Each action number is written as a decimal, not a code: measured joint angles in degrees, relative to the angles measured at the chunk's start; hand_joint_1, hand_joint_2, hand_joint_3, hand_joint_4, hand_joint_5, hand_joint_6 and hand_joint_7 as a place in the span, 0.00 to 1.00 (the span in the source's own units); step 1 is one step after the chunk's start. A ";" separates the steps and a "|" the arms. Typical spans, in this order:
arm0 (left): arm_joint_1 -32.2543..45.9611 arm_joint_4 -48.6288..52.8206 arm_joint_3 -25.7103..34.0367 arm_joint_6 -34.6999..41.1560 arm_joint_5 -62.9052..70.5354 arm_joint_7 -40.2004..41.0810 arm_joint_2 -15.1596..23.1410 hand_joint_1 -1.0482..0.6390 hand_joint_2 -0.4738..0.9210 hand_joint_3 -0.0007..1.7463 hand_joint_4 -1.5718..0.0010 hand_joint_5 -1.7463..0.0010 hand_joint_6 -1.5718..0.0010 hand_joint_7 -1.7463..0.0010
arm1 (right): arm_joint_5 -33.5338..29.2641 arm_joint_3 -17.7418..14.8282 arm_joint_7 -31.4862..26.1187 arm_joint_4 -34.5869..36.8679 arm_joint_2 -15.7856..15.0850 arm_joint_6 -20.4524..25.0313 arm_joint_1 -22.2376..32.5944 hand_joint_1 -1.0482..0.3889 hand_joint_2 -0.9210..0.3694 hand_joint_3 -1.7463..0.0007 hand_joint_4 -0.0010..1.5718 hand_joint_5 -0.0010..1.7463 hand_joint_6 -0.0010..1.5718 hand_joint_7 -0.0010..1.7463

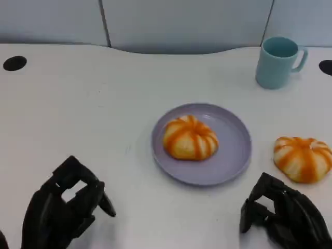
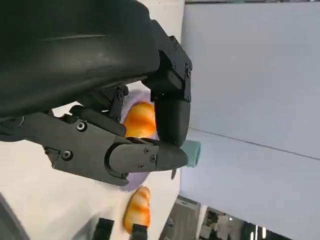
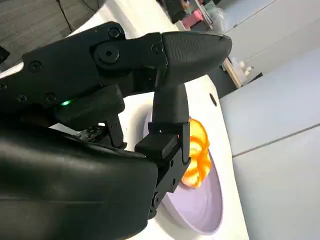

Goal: Grasp the bread from the table and place it into the plate.

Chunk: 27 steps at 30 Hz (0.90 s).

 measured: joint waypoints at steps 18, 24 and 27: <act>-1.82 6.91 1.84 1.50 -1.10 -5.39 -1.47 0.34 1.00 0.17 0.52 0.00 0.67 0.00 | -0.05 -0.74 0.05 2.28 -0.29 -2.98 -0.64 0.33 0.00 0.79 0.45 1.00 0.38 0.86; -2.48 7.77 2.46 1.88 -1.13 -5.76 -1.97 0.34 1.00 0.18 0.51 0.00 0.66 0.00 | -0.09 -0.77 -0.03 2.43 -0.56 -2.98 -0.64 0.34 0.00 0.80 0.44 1.00 0.37 0.87; -2.48 7.77 2.48 2.16 -1.09 -5.76 -2.12 0.34 1.00 0.18 0.51 0.00 0.66 0.00 | -0.25 -0.77 -0.27 2.43 -0.59 -2.98 -0.64 0.33 0.00 0.79 0.44 1.00 0.36 0.88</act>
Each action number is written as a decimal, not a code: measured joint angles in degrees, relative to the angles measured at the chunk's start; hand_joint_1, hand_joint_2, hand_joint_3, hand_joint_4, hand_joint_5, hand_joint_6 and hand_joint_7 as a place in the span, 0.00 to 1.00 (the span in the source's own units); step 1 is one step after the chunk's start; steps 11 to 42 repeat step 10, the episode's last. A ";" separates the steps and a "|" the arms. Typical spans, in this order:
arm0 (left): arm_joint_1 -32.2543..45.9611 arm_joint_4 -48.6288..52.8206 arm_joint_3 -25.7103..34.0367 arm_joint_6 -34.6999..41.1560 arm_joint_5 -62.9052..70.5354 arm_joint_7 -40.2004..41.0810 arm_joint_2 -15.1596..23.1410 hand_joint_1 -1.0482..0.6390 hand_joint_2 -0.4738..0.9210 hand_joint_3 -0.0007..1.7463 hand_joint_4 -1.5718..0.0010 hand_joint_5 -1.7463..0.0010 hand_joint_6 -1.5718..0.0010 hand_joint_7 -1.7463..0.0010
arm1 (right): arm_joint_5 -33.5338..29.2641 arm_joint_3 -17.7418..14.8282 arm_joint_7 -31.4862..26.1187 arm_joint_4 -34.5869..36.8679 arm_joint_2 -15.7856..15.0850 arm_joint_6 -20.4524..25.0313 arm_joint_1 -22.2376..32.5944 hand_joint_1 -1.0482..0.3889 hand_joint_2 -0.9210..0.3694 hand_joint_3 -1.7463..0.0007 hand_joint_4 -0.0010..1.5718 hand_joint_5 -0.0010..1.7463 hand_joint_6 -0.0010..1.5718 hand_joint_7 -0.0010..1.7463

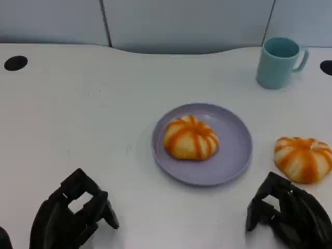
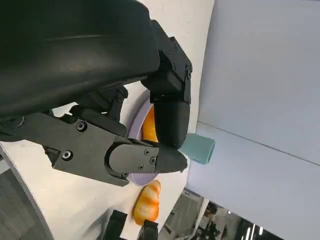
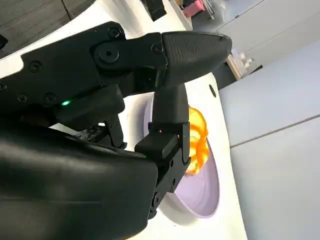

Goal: Grasp the bread from the table and place it into the plate.

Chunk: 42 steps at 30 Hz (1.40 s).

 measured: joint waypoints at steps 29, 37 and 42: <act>-0.06 0.40 -0.16 -0.19 0.23 -0.78 -0.02 0.34 1.00 0.17 0.51 0.00 0.66 0.00 | -0.64 -0.03 0.63 0.80 -0.16 -0.15 -0.51 0.34 0.00 0.79 0.44 1.00 0.36 0.87; -0.06 0.40 -0.16 -0.19 0.23 -0.78 -0.02 0.34 1.00 0.17 0.51 0.00 0.66 0.00 | -0.64 -0.03 0.63 0.80 -0.16 -0.15 -0.51 0.34 0.00 0.79 0.44 1.00 0.36 0.87; -0.06 0.40 -0.16 -0.19 0.23 -0.78 -0.02 0.34 1.00 0.17 0.51 0.00 0.66 0.00 | -0.64 -0.03 0.63 0.80 -0.16 -0.15 -0.51 0.34 0.00 0.79 0.44 1.00 0.36 0.87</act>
